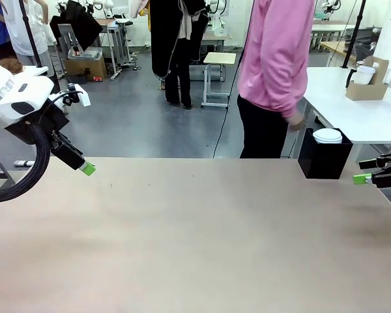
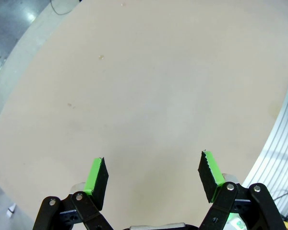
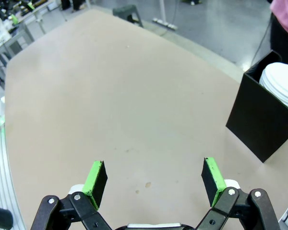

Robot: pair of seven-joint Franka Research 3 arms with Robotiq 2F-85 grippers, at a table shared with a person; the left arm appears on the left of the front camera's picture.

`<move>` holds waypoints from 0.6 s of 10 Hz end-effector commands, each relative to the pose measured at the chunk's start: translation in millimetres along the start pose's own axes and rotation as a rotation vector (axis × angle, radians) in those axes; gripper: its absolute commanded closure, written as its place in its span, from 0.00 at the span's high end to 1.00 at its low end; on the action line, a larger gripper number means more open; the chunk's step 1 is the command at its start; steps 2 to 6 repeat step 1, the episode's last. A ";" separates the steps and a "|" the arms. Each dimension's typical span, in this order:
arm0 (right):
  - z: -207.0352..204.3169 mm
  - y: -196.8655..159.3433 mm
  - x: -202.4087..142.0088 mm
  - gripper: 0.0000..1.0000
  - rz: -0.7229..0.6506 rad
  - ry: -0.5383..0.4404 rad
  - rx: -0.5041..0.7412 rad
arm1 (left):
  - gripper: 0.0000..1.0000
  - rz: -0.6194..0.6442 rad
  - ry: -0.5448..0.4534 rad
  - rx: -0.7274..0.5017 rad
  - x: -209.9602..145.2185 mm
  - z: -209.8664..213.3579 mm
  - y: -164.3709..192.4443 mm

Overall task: Pour a drink into a cup and package it in a carrier.
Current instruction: Insert the held 600 ml Paper Cup into the Cup Carrier.

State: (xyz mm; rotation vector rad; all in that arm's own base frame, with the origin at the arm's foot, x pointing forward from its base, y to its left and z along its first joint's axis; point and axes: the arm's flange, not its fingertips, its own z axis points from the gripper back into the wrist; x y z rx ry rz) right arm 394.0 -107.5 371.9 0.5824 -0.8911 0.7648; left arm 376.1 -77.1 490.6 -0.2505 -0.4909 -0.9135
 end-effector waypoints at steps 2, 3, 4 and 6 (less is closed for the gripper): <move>1.4 -2.4 1.0 1.00 0.000 -0.004 0.008 | 0.94 -0.004 0.010 0.004 -0.1 0.9 1.5; 1.4 -2.4 1.0 1.00 0.000 -0.004 0.008 | 0.94 -0.004 0.010 0.004 -0.1 0.9 1.5; 1.4 -2.4 1.0 1.00 0.000 -0.004 0.008 | 0.94 -0.004 0.010 0.004 -0.1 0.9 1.5; 1.4 -2.4 1.0 1.00 0.000 -0.004 0.008 | 0.94 -0.004 0.010 0.004 -0.1 0.9 1.5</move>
